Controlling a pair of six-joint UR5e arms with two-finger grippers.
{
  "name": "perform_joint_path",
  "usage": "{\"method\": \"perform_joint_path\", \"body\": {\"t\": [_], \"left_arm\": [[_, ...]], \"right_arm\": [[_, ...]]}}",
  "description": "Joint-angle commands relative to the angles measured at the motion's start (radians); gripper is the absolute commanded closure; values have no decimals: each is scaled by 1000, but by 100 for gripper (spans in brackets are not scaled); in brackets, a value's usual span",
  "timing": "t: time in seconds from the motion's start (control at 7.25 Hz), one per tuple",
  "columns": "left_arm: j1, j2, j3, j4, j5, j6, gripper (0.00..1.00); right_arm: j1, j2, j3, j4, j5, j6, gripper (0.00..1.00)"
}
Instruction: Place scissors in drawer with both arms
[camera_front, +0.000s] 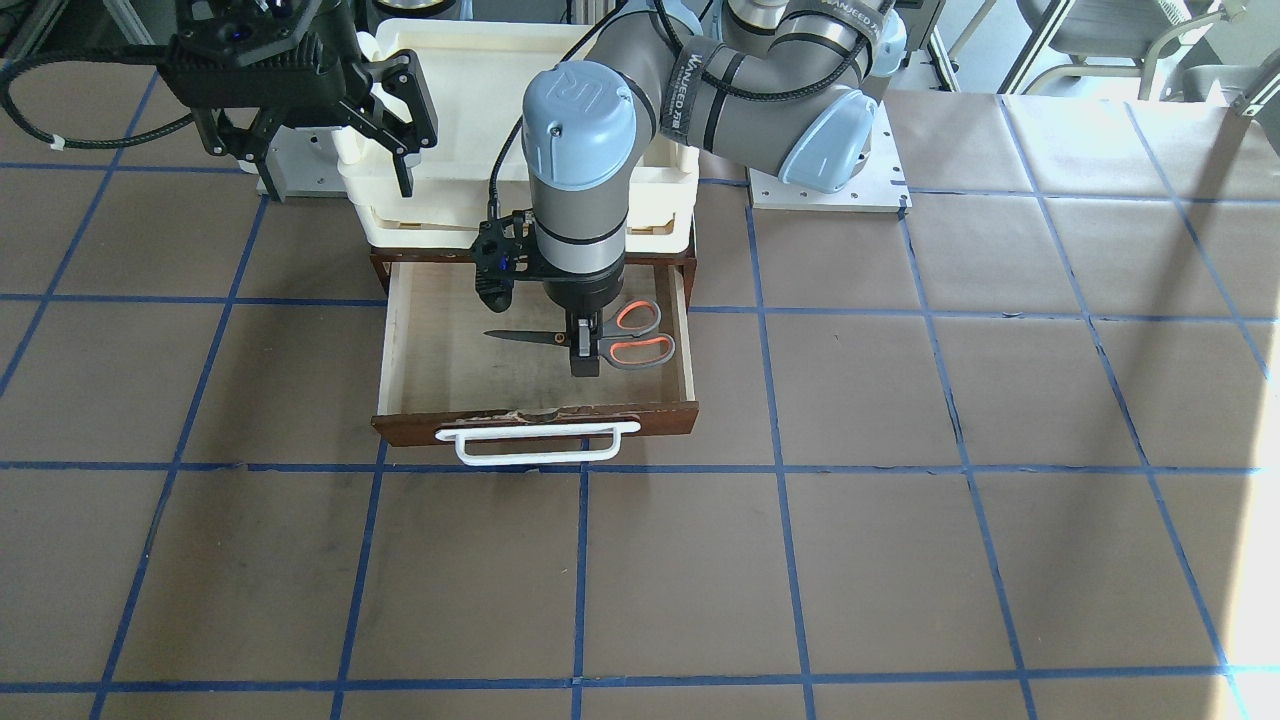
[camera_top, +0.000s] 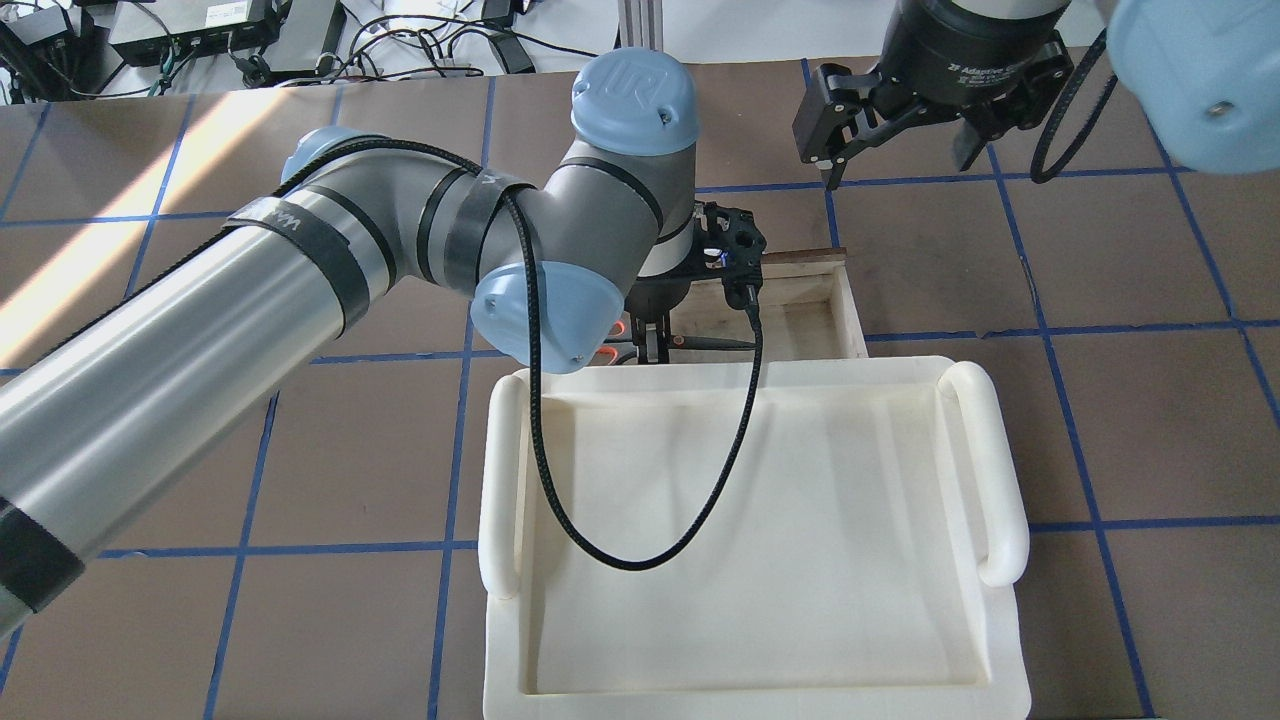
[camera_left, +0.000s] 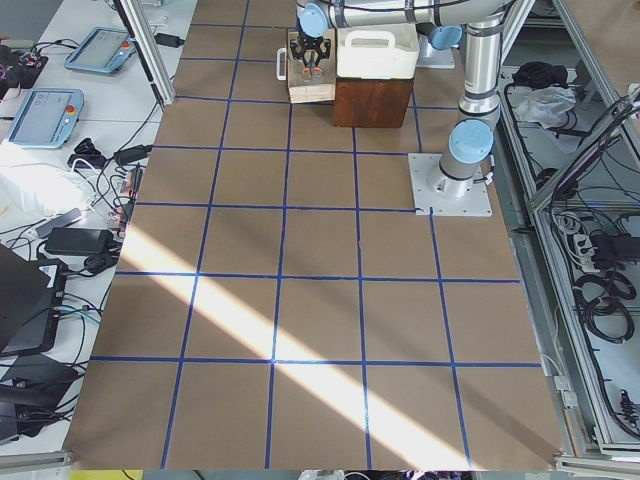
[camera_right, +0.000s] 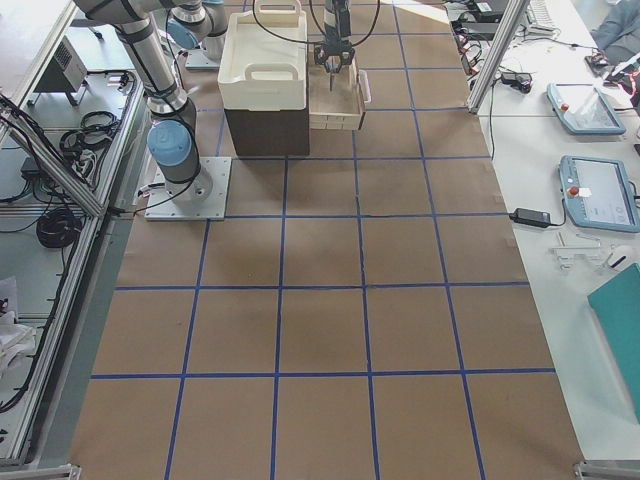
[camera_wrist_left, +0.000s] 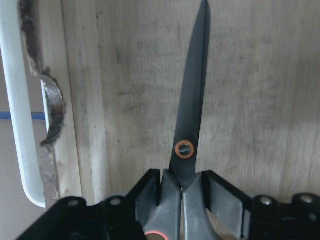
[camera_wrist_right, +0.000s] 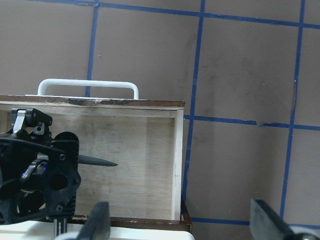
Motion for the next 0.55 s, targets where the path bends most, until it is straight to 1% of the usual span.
{"method": "perform_joint_path", "body": {"t": [0.0, 0.28, 0.41], "left_arm": [[-1, -9, -14, 37, -9, -1, 100], [-3, -12, -23, 51, -7, 4, 100], [-3, -12, -32, 51, -7, 4, 100]], "right_arm": [[1, -1, 3, 4, -33, 15, 0], [3, -3, 9, -2, -31, 32, 0], [3, -1, 11, -2, -27, 102, 0]]}}
